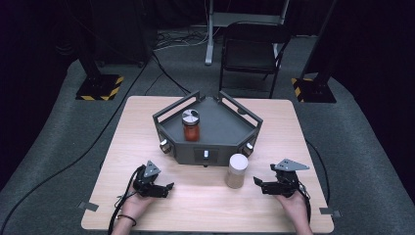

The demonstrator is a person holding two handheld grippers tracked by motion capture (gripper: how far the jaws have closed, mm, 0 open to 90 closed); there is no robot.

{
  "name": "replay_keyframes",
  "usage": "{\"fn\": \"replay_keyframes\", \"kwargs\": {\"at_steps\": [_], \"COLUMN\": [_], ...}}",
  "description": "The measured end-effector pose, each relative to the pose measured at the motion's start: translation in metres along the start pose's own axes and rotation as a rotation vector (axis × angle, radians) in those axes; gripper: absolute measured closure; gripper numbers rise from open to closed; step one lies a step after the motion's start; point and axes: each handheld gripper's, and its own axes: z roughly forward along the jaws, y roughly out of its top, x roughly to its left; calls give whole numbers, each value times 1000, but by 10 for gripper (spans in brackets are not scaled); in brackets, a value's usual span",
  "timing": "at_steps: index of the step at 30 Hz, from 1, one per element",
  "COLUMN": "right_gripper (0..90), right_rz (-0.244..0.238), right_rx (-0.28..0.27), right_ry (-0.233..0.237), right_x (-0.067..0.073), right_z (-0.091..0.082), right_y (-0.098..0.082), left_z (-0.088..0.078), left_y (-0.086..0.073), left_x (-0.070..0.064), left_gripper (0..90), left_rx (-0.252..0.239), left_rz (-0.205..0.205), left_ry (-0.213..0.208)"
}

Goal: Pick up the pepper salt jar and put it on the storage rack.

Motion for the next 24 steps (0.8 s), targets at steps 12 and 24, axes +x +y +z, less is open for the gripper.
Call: {"fn": "replay_keyframes", "kwargs": {"at_steps": [12, 24], "right_gripper": [96, 97], "right_rz": [-8, -25], "right_rx": [-26, -42], "right_ry": [49, 99], "right_x": [5, 12], "right_z": [0, 6], "right_y": [5, 10], "left_z": [0, 0], "left_y": [0, 0], "left_x": [0, 0], "left_gripper": [94, 94], "left_rx": [0, 0], "left_rz": [0, 0], "left_ry": [0, 0]}}
